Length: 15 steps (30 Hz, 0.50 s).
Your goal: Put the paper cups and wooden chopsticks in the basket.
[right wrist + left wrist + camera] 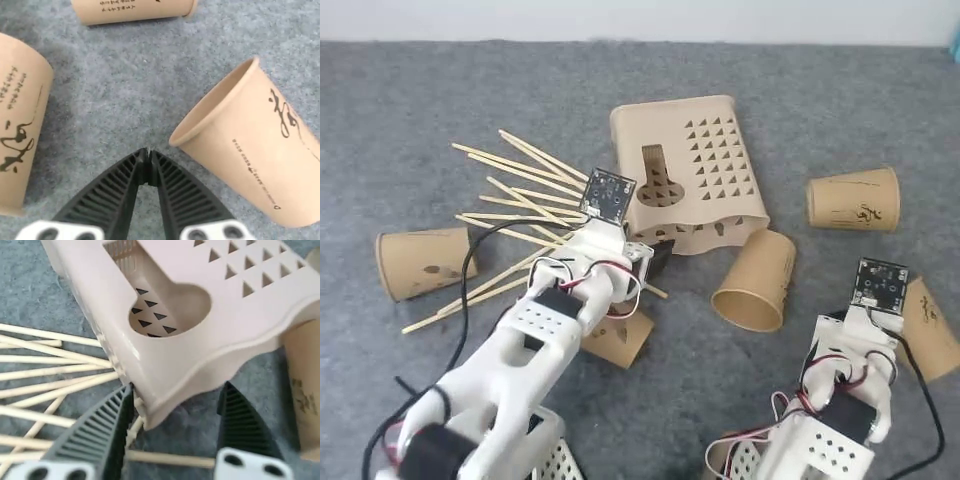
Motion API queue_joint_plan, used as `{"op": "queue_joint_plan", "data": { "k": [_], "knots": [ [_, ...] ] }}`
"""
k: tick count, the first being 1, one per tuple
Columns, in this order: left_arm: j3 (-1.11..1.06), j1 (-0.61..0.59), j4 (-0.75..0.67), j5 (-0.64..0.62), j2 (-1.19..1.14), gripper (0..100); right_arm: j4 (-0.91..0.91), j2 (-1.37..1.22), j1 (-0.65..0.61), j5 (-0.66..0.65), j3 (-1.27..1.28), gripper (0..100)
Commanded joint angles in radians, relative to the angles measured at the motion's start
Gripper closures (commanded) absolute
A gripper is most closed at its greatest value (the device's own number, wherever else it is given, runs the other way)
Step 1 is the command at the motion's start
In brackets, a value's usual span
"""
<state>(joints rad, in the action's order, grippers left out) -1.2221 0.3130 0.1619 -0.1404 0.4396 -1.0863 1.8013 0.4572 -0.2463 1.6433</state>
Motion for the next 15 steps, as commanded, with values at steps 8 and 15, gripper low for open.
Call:
{"op": "queue_joint_plan", "data": {
  "k": [8, 15],
  "knots": [
    [0.025, -0.023, -0.236, 0.120, -0.104, 99, 0.022, 0.015, 0.010, -0.014, -0.063, 99.2],
    [0.077, -0.025, -0.170, 0.025, 0.009, 99, 0.022, 0.015, 0.007, -0.014, -0.063, 99.2]
  ]
}}
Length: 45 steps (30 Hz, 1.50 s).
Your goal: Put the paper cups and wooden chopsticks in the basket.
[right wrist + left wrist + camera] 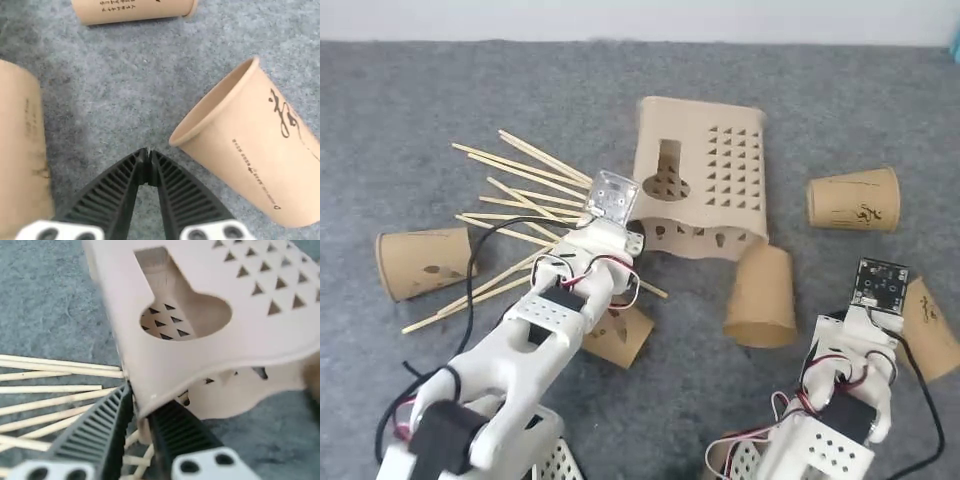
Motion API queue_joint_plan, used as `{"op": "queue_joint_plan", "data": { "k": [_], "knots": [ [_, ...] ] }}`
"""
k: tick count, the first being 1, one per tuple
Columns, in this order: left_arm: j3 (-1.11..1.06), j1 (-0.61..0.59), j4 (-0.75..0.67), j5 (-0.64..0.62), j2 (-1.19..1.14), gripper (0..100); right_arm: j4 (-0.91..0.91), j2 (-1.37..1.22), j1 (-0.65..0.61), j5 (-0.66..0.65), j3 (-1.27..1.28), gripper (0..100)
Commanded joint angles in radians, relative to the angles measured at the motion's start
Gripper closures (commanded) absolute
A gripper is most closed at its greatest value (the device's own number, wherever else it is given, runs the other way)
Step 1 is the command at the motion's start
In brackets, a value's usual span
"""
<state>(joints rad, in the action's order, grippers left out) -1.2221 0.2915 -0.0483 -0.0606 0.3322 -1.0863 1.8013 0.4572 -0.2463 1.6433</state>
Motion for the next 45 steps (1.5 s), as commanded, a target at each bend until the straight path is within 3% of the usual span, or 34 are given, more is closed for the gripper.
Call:
{"op": "queue_joint_plan", "data": {
  "k": [1, 6, 13, 23, 30, 32, 38, 45],
  "knots": [
    [0.105, -0.003, 0.097, -0.071, 0.147, 99, 0.022, 0.015, 0.007, -0.014, -0.061, 99.2],
    [0.351, 0.002, 0.489, -0.196, 0.249, 99, 0.022, 0.015, 0.004, -0.014, -0.061, 99.2],
    [0.799, -0.003, 0.850, -0.316, 0.101, 99, 0.039, 0.015, 0.004, -0.020, -0.041, 99.2],
    [1.461, -0.106, 1.100, -0.324, -0.546, 99, 0.041, 0.015, 0.004, -0.021, -0.040, 99.2],
    [1.859, -0.161, 1.275, -0.322, -0.867, 98, 0.041, 0.015, 0.004, -0.021, -0.037, 99.2],
    [1.960, -0.161, 1.356, -0.322, -0.919, 93, 0.047, 0.015, 0.004, -0.021, -0.031, 99.2],
    [2.256, -0.152, 1.606, -0.325, -0.996, 64, 0.047, 0.015, 0.004, -0.021, -0.031, 99.2],
    [2.508, -0.152, 1.749, -0.322, -1.017, 61, 0.047, 0.015, 0.004, -0.021, -0.031, 99.2]
  ]
}}
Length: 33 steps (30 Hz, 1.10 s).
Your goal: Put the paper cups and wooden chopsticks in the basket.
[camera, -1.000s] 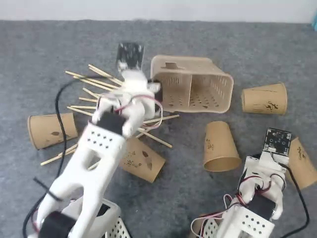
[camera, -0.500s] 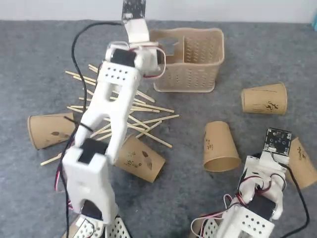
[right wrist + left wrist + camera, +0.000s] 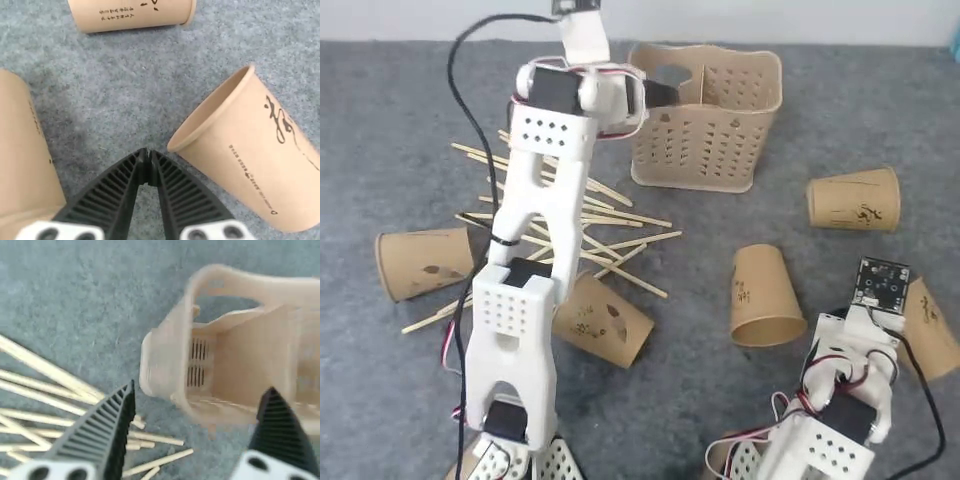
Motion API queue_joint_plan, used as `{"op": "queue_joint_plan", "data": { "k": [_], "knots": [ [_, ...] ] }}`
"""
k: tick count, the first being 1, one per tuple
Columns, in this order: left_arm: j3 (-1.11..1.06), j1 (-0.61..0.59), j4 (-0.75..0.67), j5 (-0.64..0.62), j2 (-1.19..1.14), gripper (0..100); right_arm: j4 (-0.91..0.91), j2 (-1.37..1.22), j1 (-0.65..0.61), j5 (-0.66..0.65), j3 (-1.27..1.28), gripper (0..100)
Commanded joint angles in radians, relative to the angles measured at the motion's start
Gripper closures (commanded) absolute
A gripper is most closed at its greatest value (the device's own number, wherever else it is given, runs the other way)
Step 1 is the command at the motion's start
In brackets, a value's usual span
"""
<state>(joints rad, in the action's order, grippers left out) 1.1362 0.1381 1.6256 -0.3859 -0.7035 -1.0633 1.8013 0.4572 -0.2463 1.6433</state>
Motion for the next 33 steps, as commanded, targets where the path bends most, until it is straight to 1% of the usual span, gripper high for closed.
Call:
{"op": "queue_joint_plan", "data": {
  "k": [1, 3, 7, 11, 15, 21, 23, 26, 30, 33],
  "knots": [
    [0.174, 0.002, 0.094, 0.003, 0.021, 61, 0.022, 0.015, 0.004, -0.021, -0.031, 99.2],
    [0.222, 0.000, 0.126, 0.003, 0.026, 61, 0.022, 0.015, 0.004, -0.021, -0.031, 99.2],
    [0.254, -0.025, 0.132, 0.006, 0.041, 61, 0.019, 0.015, 0.004, -0.021, -0.031, 99.2],
    [0.194, -0.058, 0.133, 0.083, 0.140, 61, 0.019, 0.015, 0.004, -0.021, -0.032, 99.2],
    [0.024, -0.106, 0.133, 0.149, 0.348, 61, 0.019, 0.015, 0.004, -0.021, -0.032, 99.2],
    [-0.397, -0.172, 0.132, 0.204, 0.741, 61, 0.019, 0.015, 0.004, -0.021, -0.032, 99.2],
    [-0.555, -0.227, 0.132, 0.221, 0.855, 61, 0.018, 0.015, 0.004, -0.021, -0.032, 99.2],
    [-0.776, -0.341, 0.124, 0.226, 1.014, 61, 0.018, 0.015, 0.004, -0.021, -0.032, 99.2],
    [-1.047, -0.562, 0.118, 0.235, 1.197, 61, 0.016, 0.015, 0.005, -0.021, -0.035, 99.2],
    [-1.216, -0.701, 0.118, 0.325, 1.327, 61, 0.016, 0.015, 0.005, -0.021, -0.035, 99.2]
  ]
}}
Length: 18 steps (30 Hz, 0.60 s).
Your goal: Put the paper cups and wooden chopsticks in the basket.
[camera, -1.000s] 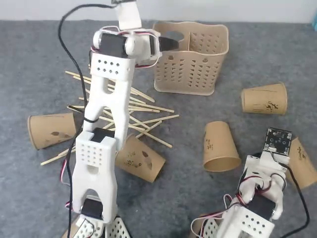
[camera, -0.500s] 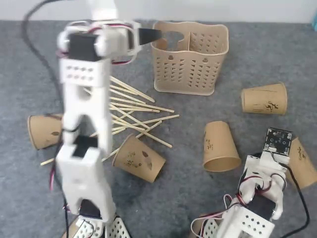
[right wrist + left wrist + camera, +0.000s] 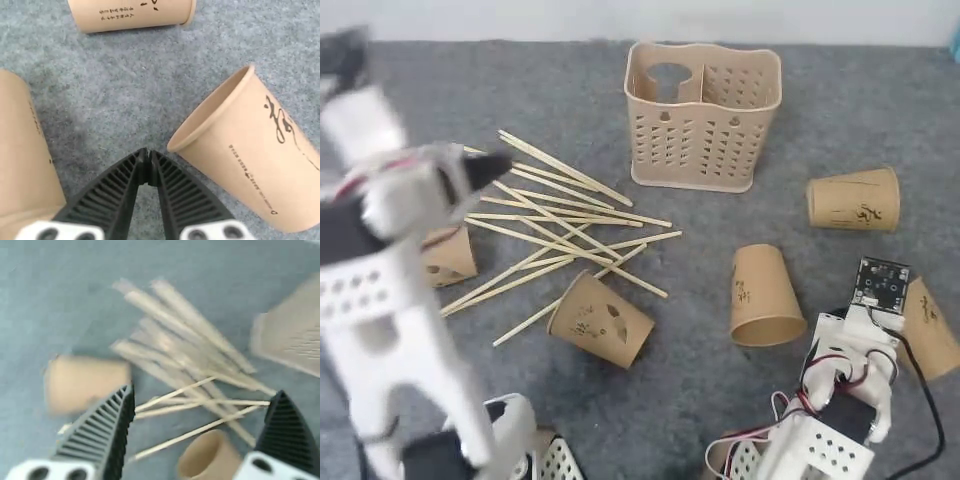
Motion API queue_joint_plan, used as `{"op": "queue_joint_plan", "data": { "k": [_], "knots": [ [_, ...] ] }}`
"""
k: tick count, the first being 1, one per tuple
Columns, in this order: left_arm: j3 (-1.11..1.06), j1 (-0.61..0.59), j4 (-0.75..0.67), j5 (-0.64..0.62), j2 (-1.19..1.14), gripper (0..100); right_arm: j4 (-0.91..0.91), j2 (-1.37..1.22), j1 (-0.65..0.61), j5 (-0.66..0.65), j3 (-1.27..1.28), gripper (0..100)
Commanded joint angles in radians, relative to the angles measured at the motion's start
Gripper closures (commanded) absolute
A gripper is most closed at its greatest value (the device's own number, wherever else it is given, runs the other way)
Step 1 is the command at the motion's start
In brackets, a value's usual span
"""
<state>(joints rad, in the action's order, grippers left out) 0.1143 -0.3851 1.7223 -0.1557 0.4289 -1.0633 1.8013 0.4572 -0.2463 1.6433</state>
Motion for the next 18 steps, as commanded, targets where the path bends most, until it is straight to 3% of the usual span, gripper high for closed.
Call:
{"op": "queue_joint_plan", "data": {
  "k": [1, 5, 9, 18],
  "knots": [
    [-0.245, -0.221, 0.020, 0.120, 0.238, 61, 0.016, 0.015, 0.005, -0.021, -0.034, 99.2],
    [-0.483, -0.382, -0.083, 0.161, 0.362, 61, 0.016, 0.015, 0.008, -0.021, -0.032, 99.2],
    [-0.720, -0.434, -0.258, 0.161, 0.338, 61, 0.016, 0.015, 0.008, -0.023, -0.032, 99.2],
    [-0.776, -0.517, -0.569, 0.121, 0.044, 61, 0.015, 0.015, 0.007, -0.023, -0.032, 99.2]
  ]
}}
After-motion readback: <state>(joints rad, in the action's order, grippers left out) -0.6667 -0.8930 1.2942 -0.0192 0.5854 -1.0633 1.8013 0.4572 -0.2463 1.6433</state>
